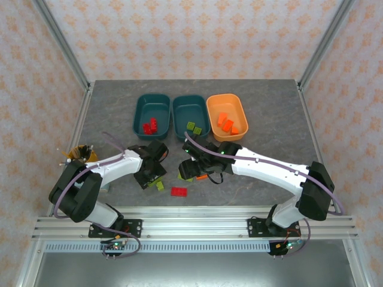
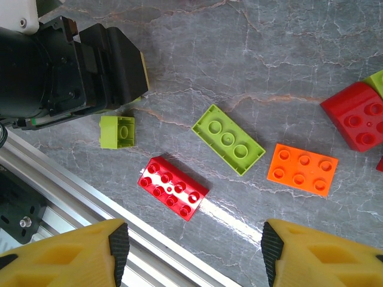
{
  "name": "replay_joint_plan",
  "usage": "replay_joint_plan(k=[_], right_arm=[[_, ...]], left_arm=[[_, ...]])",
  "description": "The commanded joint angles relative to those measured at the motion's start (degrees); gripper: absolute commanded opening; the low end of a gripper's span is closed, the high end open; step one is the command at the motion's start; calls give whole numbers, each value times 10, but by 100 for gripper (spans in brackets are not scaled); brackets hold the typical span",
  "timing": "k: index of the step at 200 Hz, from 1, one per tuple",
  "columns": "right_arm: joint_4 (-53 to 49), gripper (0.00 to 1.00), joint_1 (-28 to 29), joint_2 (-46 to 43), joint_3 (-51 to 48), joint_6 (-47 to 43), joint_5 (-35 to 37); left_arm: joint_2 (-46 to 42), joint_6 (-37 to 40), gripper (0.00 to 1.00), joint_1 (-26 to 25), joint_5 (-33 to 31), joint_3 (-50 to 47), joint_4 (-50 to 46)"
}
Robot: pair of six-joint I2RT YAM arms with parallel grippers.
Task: Sort the legos into containers by color
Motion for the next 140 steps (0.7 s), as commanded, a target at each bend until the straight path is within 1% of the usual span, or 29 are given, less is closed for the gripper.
replay_joint_plan(k=[1, 35, 76, 94, 110, 140], right_arm=[[7, 62, 2, 4, 12, 8, 9], [3, 62, 2, -1, 12, 10, 18], [-6, 62, -5, -21, 23, 25, 44], [-6, 62, -27, -40, 35, 44, 59], [-3, 62, -58, -59, 46, 66, 68], [1, 62, -111, -72, 82, 88, 74]], left_arm=[[19, 13, 66, 3, -5, 4, 19], [8, 18, 63, 3, -14, 5, 15], [-28, 42, 62, 4, -44, 53, -51], [-46, 59, 61, 4, -59, 94, -87], [-49, 78, 61, 3, -65, 141, -111], [-7, 120, 60, 3, -64, 253, -140]])
